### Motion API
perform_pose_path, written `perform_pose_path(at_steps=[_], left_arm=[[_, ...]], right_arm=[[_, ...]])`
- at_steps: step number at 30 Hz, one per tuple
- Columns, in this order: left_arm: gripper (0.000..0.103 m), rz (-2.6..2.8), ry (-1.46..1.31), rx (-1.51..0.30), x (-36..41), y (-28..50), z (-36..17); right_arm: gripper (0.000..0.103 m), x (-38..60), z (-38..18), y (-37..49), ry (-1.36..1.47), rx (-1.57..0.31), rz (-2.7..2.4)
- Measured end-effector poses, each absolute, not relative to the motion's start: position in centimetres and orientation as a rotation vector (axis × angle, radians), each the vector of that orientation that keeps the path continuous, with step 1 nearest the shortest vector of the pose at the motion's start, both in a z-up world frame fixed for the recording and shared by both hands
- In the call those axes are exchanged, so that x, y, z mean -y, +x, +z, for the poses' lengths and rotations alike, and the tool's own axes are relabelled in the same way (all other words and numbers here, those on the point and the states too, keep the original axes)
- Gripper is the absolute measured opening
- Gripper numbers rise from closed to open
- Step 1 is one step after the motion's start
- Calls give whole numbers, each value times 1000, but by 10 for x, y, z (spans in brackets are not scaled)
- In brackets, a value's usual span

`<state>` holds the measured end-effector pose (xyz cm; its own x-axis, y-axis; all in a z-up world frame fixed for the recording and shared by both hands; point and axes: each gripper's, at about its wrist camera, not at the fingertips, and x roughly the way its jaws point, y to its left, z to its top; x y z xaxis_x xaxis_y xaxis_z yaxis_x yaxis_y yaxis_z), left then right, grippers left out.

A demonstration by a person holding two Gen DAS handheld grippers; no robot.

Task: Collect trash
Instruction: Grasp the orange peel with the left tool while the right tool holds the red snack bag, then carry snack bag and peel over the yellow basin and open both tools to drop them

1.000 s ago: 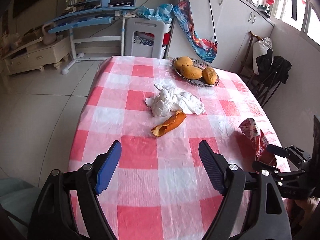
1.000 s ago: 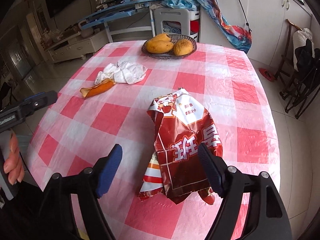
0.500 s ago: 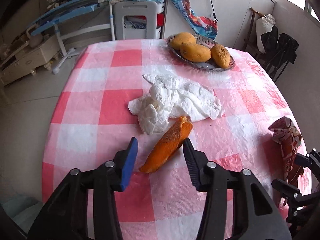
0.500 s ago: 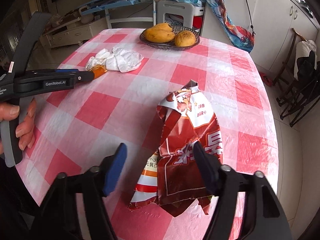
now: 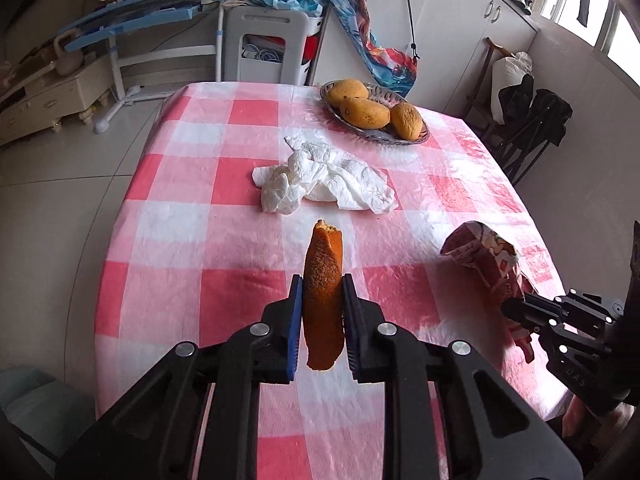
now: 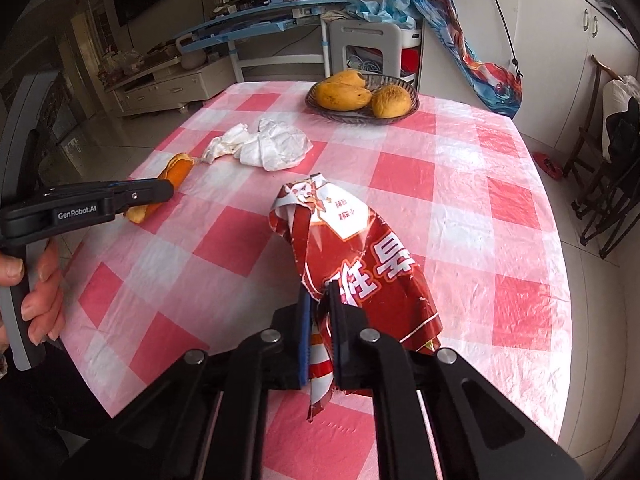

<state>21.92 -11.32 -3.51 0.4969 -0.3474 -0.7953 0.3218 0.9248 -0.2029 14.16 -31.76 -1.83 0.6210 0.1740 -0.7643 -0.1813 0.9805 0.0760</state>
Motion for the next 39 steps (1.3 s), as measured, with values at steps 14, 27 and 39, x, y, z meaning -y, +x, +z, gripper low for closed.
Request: perform_pose_path(at_steps=[14,27,39], left_arm=[[18,-368,-128,-912,81,140,-19],[18,-359,-99,-919,81,132,-25],[18,-362,-106,-919,84,138,-24]], right_arm=[[7,302,-6,106,-7,-809,238],[78,305,-19,118,-31,-822,156],[32,295,-34,129,-109,-876,159]])
